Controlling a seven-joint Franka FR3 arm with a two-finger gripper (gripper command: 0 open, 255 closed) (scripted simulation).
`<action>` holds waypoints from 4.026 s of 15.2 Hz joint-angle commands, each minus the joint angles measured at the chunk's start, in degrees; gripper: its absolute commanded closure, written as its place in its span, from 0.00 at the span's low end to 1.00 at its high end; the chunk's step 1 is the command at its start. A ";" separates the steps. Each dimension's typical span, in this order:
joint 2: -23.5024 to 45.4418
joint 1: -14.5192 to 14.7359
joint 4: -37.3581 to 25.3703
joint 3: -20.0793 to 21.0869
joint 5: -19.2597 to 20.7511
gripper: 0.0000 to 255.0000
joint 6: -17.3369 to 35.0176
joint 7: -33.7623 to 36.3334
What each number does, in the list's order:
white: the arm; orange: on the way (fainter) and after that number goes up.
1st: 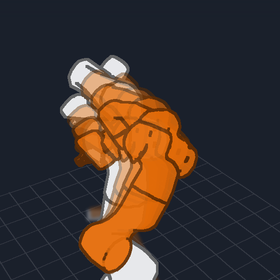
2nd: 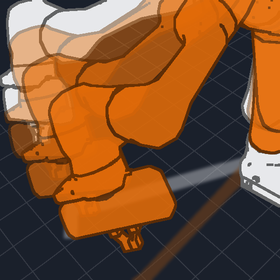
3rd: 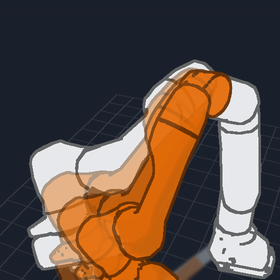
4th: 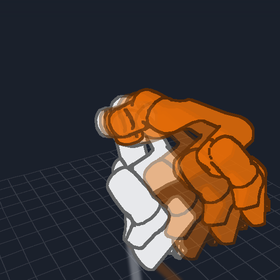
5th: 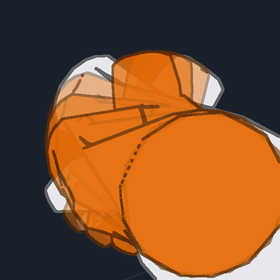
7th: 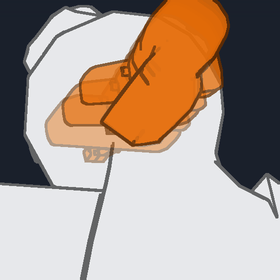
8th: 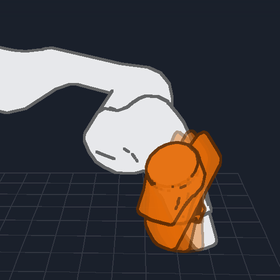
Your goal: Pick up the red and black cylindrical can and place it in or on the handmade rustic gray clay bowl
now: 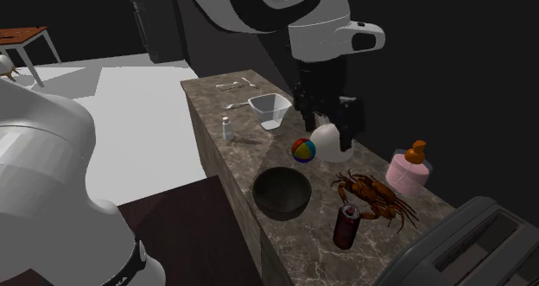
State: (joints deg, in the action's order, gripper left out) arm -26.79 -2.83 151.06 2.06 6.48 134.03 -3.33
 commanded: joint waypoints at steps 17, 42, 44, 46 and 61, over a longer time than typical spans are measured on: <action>42.18 -2.98 -8.45 -2.47 13.82 0.00 31.77 11.57; 49.34 -1.15 -11.01 -5.26 16.37 1.00 36.51 13.84; 47.56 -1.88 -10.55 -4.40 15.71 1.00 35.16 13.10; 45.80 -2.57 -10.13 -3.53 14.95 1.00 33.79 12.29; 33.52 -5.57 -8.75 0.95 7.59 1.00 22.96 5.55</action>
State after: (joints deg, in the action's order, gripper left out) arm 7.42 -8.32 142.31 2.86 14.53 157.70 2.61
